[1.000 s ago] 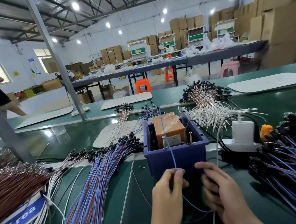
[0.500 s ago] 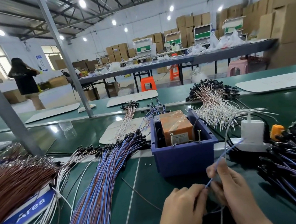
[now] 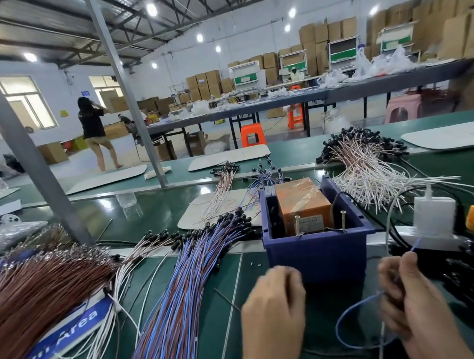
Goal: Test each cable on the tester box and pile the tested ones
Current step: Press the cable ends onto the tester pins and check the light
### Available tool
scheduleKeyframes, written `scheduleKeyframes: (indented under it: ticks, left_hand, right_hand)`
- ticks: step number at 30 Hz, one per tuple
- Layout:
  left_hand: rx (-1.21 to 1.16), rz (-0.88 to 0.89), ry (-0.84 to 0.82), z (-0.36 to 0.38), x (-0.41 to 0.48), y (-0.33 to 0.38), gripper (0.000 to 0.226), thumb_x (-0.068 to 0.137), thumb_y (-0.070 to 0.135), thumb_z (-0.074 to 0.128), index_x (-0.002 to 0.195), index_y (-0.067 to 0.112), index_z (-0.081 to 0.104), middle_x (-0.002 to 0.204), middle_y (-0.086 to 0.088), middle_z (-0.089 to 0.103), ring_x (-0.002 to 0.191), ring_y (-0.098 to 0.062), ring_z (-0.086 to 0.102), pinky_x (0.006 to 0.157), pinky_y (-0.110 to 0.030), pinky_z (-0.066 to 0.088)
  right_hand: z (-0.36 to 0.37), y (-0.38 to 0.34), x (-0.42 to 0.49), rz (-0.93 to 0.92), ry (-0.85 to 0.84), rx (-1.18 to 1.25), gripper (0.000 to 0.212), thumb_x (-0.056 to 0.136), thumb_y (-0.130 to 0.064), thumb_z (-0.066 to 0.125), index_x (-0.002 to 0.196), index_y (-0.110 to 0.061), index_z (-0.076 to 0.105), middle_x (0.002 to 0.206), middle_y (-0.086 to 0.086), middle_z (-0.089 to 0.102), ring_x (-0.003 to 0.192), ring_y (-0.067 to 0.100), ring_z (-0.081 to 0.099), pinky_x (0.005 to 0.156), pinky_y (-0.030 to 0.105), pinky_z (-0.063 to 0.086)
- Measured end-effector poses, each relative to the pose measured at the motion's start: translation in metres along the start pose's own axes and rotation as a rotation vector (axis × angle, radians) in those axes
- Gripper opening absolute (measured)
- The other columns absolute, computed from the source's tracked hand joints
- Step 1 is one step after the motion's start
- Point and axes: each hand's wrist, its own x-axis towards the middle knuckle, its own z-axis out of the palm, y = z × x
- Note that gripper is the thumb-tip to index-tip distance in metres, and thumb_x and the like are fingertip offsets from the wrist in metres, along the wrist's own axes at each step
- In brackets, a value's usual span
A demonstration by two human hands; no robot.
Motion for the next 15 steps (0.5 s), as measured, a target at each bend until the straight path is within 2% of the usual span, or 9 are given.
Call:
scheduleKeyframes:
  ticks: [2, 4, 6, 7, 9, 11, 15]
  left_hand:
    - [0.231, -0.171, 0.021, -0.014, 0.007, -0.013, 0.017, 0.105, 0.045, 0.034, 0.101, 0.032, 0.044, 0.097, 0.013, 0.057, 0.089, -0.006, 0.057, 0.074, -0.023, 0.046]
    - [0.393, -0.299, -0.038, -0.023, 0.010, -0.025, 0.025, 0.104, 0.051, 0.032, 0.111, 0.028, 0.037, 0.107, 0.010, 0.055, 0.100, -0.010, 0.058, 0.075, -0.025, 0.048]
    - [0.460, -0.362, -0.102, -0.024, 0.008, -0.029, 0.036, 0.103, 0.053, 0.033, 0.123, 0.023, 0.034, 0.116, 0.004, 0.054, 0.109, -0.015, 0.057, 0.079, -0.027, 0.048]
    - [0.483, -0.375, -0.122, -0.024, 0.006, -0.029, 0.037, 0.104, 0.049, 0.036, 0.128, 0.021, 0.032, 0.119, 0.001, 0.054, 0.111, -0.017, 0.056, 0.081, -0.028, 0.048]
    - [0.569, -0.391, -0.157, -0.022, 0.006, -0.028, 0.038, 0.103, 0.025, 0.045, 0.136, 0.018, 0.027, 0.123, -0.005, 0.053, 0.114, -0.021, 0.055, 0.082, -0.029, 0.046]
    - [0.633, -0.422, -0.208, -0.020, 0.008, -0.028, 0.048, 0.097, 0.008, 0.049, 0.139, 0.017, 0.026, 0.125, -0.008, 0.051, 0.115, -0.024, 0.053, 0.082, -0.029, 0.045]
    - [0.665, -0.424, -0.265, -0.021, 0.006, -0.021, 0.057, 0.093, 0.004, 0.056, 0.141, 0.016, 0.028, 0.128, -0.010, 0.047, 0.117, -0.023, 0.052, 0.083, -0.028, 0.047]
  right_hand:
    - [-0.002, -0.001, 0.001, 0.026, 0.012, 0.012, 0.051, 0.093, -0.052, 0.040, 0.065, -0.022, 0.071, 0.046, -0.007, 0.029, 0.031, 0.003, 0.009, 0.041, 0.007, 0.019]
    - [-0.005, 0.000, 0.004, 0.051, 0.019, 0.002, 0.057, 0.100, -0.049, 0.036, 0.071, -0.019, 0.074, 0.047, -0.007, 0.028, 0.028, 0.003, 0.012, 0.040, 0.007, 0.017]
    - [-0.010, 0.002, 0.007, 0.071, 0.020, -0.035, 0.057, 0.103, -0.048, 0.034, 0.083, -0.015, 0.077, 0.049, -0.006, 0.027, 0.028, 0.004, 0.014, 0.038, 0.008, 0.017]
    - [-0.012, 0.002, 0.008, 0.072, 0.018, -0.066, 0.056, 0.103, -0.048, 0.036, 0.089, -0.016, 0.078, 0.050, -0.006, 0.026, 0.029, 0.005, 0.015, 0.037, 0.008, 0.018]
    - [-0.014, 0.004, 0.007, 0.041, 0.021, -0.141, 0.048, 0.099, -0.053, 0.042, 0.097, -0.024, 0.080, 0.053, -0.007, 0.024, 0.032, 0.006, 0.017, 0.035, 0.010, 0.019]
    - [-0.014, 0.004, 0.005, -0.002, 0.048, -0.181, 0.041, 0.092, -0.058, 0.050, 0.098, -0.031, 0.080, 0.053, -0.008, 0.025, 0.034, 0.005, 0.018, 0.037, 0.011, 0.019]
    - [-0.013, 0.003, 0.005, -0.047, 0.105, -0.172, 0.034, 0.083, -0.056, 0.056, 0.096, -0.034, 0.079, 0.047, -0.011, 0.028, 0.032, 0.003, 0.018, 0.039, 0.010, 0.018]
